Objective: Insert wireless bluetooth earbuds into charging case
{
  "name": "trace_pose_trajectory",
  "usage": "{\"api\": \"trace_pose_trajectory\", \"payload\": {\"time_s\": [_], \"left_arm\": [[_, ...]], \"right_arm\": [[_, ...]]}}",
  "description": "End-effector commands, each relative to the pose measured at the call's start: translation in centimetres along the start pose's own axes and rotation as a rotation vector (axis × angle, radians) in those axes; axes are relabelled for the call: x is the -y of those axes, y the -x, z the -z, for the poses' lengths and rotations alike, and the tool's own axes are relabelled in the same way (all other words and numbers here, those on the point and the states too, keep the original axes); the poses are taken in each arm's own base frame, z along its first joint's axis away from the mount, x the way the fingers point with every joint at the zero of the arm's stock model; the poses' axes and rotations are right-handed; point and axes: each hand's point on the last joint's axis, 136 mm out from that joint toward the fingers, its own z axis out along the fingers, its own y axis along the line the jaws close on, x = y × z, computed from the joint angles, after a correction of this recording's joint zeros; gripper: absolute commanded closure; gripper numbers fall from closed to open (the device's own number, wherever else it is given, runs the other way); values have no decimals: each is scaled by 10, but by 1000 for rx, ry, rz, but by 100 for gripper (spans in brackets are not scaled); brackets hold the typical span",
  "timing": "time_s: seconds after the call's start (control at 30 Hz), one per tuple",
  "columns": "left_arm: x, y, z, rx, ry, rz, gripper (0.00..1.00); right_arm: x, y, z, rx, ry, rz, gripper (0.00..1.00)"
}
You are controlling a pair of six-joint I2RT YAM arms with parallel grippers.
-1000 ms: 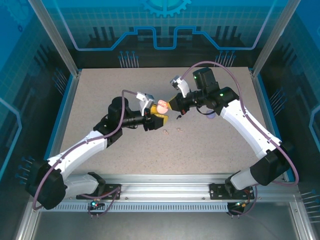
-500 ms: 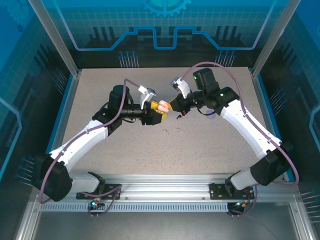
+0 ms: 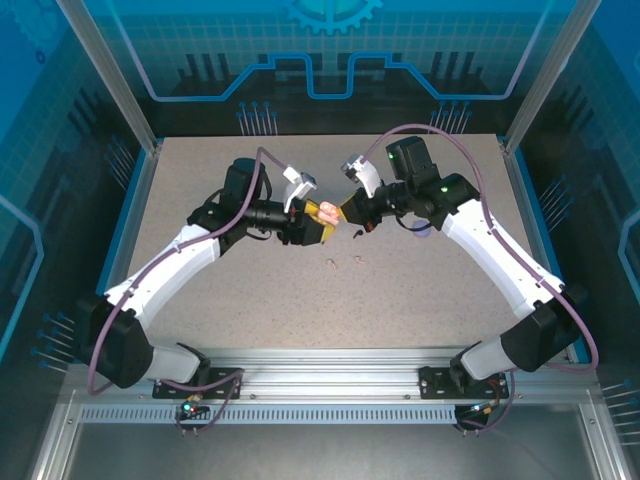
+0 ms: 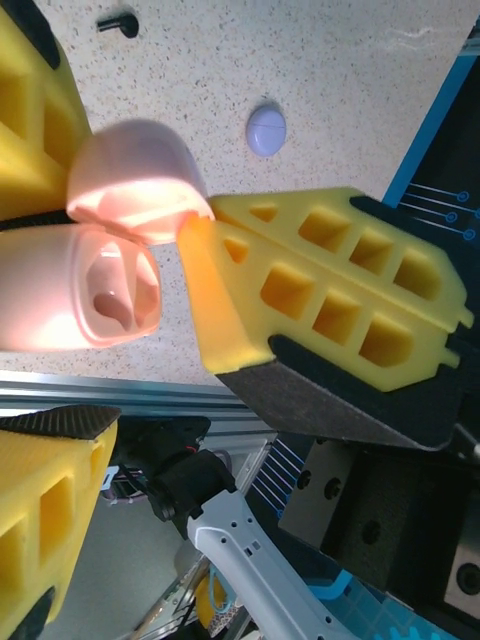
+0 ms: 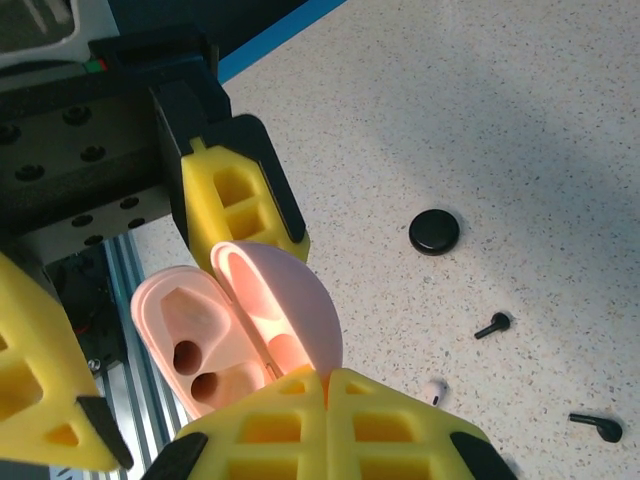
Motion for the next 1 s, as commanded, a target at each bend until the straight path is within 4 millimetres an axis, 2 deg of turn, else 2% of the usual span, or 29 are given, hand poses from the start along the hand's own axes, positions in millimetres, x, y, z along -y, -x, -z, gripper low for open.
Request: {"api": "trace_pose_trajectory", "payload": {"time_s": [0.0,0.6,0.97], "left_arm": [[3,6,6,-8,-29,-21,52],[1,8,2,-66,-92,7,55],[-11,2,3,-115,-47,15,42]], "right_arm": [[-12,7,12,15,4,41,100],[-11,6,6,-3,2,47,100],[-4,0,6,-36,-32,63,100]]}}
